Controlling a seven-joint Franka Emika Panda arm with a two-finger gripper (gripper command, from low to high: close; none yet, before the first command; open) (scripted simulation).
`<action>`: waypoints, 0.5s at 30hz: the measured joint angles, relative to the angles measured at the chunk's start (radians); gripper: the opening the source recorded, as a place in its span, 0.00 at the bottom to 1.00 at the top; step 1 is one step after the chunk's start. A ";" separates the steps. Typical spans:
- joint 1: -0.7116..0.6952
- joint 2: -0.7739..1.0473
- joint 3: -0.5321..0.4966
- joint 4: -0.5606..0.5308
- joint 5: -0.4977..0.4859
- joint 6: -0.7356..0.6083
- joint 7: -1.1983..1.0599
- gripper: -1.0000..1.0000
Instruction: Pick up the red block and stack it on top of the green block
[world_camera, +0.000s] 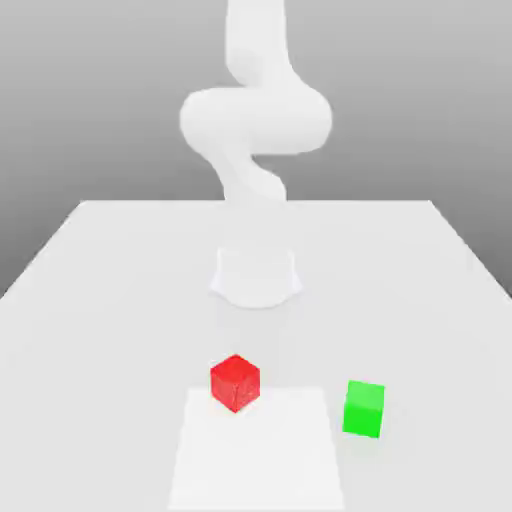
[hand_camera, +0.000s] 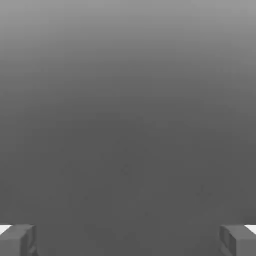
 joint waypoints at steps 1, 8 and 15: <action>0.007 0.029 -0.009 -0.032 -0.011 0.024 -0.033 0.50; 0.050 0.232 -0.087 -0.251 -0.077 0.190 -0.269 0.50; 0.091 0.464 -0.194 -0.488 -0.115 0.379 -0.560 0.50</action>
